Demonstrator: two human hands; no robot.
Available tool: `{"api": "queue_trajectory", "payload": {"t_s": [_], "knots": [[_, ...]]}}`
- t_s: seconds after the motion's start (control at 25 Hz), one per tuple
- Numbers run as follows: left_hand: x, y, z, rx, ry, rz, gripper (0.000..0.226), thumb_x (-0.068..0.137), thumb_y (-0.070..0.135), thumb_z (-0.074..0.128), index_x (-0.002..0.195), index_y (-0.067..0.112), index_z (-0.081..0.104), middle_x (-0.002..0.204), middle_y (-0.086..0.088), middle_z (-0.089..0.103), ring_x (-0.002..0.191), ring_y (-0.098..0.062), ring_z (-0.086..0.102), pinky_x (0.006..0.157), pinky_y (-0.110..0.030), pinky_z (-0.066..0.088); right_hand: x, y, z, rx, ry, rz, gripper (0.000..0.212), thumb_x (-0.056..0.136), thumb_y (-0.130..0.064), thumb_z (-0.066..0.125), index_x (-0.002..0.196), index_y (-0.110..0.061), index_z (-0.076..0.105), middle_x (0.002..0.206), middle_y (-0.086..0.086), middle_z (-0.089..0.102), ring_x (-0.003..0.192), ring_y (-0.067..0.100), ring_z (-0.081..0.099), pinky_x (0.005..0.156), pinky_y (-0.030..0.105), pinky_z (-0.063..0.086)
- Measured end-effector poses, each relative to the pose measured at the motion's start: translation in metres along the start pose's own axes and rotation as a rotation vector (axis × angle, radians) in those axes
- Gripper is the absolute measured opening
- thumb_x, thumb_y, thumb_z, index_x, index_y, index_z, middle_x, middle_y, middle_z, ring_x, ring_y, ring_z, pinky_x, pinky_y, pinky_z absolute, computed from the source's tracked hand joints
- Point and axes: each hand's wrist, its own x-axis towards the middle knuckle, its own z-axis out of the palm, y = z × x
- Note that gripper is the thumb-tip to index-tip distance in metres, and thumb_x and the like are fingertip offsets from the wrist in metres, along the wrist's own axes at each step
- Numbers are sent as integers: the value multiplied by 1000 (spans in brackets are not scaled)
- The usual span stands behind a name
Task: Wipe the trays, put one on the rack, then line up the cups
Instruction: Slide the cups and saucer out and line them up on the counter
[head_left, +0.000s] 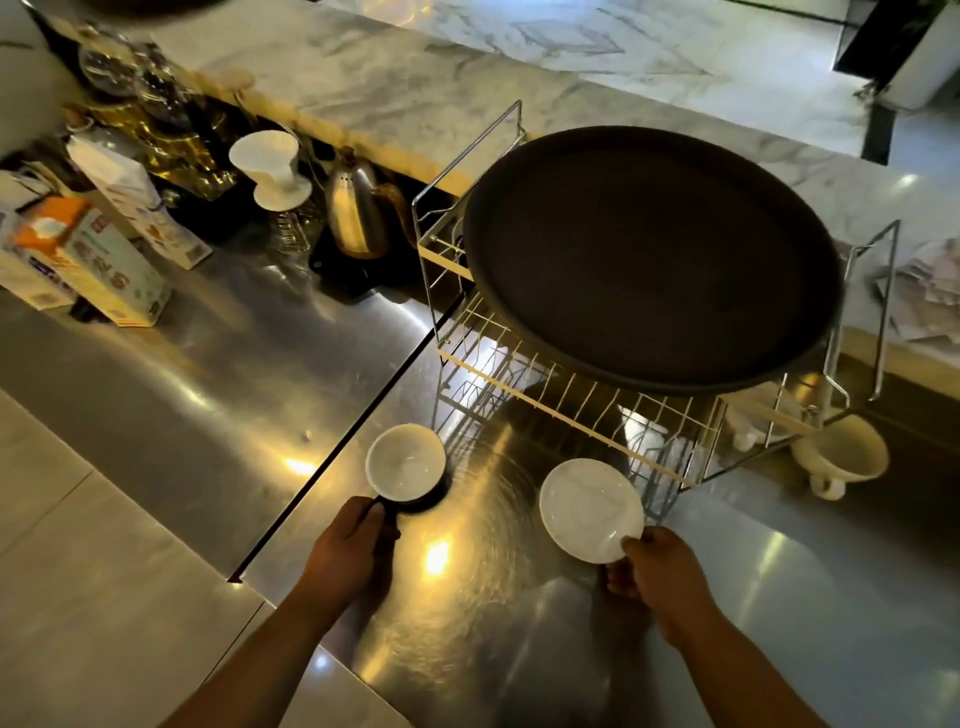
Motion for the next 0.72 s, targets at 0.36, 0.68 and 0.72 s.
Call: {"api": "queue_trajectory", "payload": {"t_s": [0.36,0.68,0.72], "knots": [[-41,4,43,-91,-172,6,26,105,24,56,88,25,75,89,-11,80,79,-18,72,74,-35,51,-12,20,-25,207,-69,96,10,100,-6,57,105,-14,61,101,23,71,85,40,76,67,46,67],[-84,18,124,70,-346,74,32,106,22,53,86,31,75,93,-8,83,87,-20,75,82,-44,48,-16,70,-83,369,18,138,15,98,-3,56,107,-15,61,92,25,74,57,30,75,50,38,61],[-90,22,134,82,-362,81,32,106,20,53,85,30,75,91,-7,83,79,-16,72,77,-40,47,-17,76,-93,384,34,139,15,98,-3,56,106,-15,61,92,25,74,57,31,75,49,39,61]]}}
